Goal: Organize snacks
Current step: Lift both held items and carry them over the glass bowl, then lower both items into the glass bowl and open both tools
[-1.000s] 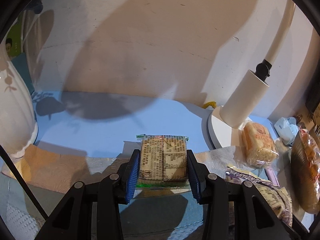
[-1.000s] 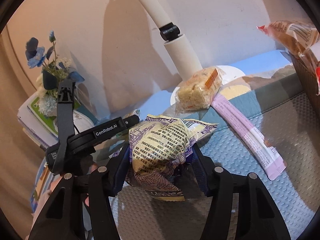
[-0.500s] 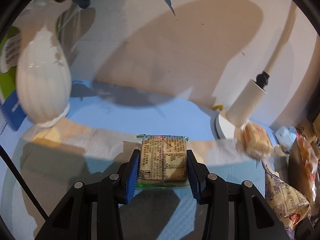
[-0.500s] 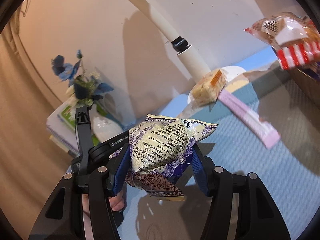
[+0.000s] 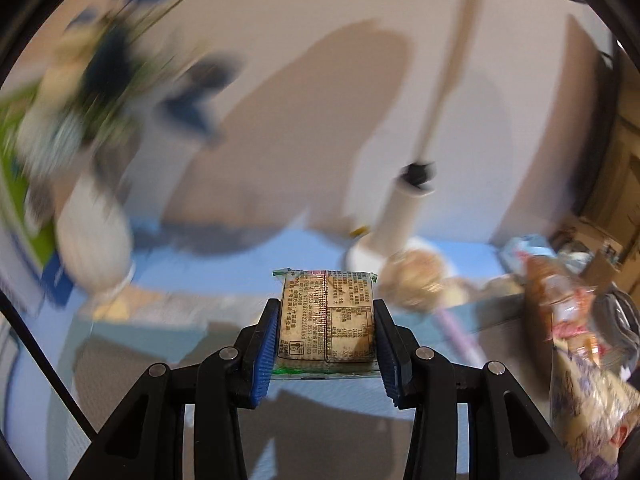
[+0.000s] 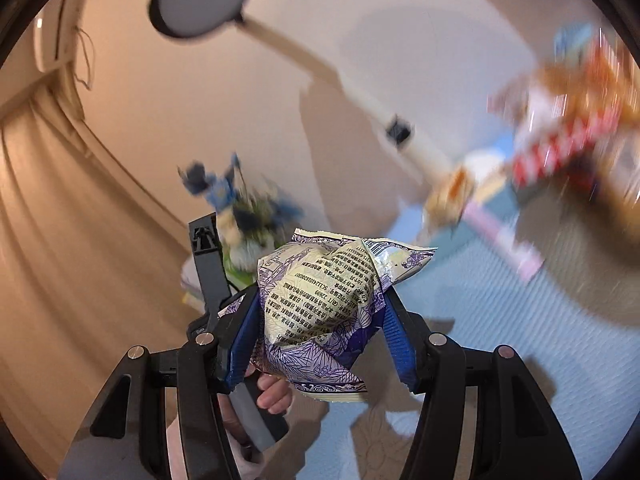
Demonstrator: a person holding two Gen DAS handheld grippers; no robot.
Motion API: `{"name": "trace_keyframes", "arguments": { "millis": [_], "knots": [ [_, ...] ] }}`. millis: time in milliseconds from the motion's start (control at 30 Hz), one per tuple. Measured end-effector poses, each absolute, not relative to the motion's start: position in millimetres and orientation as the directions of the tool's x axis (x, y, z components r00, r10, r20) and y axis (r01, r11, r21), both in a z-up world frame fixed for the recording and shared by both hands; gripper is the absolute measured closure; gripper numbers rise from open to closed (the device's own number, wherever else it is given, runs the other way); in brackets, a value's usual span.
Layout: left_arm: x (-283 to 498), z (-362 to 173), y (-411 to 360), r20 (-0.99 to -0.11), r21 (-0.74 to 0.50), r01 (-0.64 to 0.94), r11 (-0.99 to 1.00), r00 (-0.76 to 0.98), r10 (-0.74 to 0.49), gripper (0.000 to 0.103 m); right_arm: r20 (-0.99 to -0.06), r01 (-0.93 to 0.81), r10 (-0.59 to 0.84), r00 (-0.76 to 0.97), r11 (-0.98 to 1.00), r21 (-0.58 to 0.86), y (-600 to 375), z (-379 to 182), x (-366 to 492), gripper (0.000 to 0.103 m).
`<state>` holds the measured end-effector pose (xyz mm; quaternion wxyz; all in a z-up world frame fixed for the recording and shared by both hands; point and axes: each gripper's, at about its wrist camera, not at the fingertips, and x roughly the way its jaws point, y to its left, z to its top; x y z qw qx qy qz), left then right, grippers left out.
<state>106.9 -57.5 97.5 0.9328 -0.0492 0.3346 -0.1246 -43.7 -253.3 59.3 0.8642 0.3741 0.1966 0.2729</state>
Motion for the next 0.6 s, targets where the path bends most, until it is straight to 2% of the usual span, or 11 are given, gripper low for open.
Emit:
{"name": "trace_keyframes", "arguments": {
  "millis": [167, 367, 500, 567, 600],
  "knots": [
    [112, 144, -127, -0.594, -0.102, 0.328, 0.939, 0.737, -0.322, 0.060, -0.095, -0.314, 0.514, 0.853, 0.648, 0.694, -308, 101, -59, 0.046],
    [125, 184, -221, -0.577, -0.140, 0.483, 0.864, 0.670, -0.468, 0.060, -0.084, -0.194, 0.330, 0.940, 0.722, 0.664, -385, 125, -83, 0.046],
    [126, 191, -292, -0.576, -0.143, 0.591, 0.794, 0.603, -0.552, 0.060, -0.101, -0.099, 0.228, 0.968, 0.724, 0.683, -432, 114, -93, 0.045],
    [129, 183, -326, -0.597, -0.149, 0.638, 0.755, 0.551, -0.583, 0.059, -0.141, -0.055, 0.205, 0.968, 0.728, 0.683, -449, 104, -93, 0.038],
    [131, 178, -340, -0.621, -0.144, 0.652, 0.744, 0.526, -0.581, 0.057, -0.192, -0.018, 0.201, 0.961, 0.734, 0.679, -457, 96, -90, 0.026]
  ]
}}
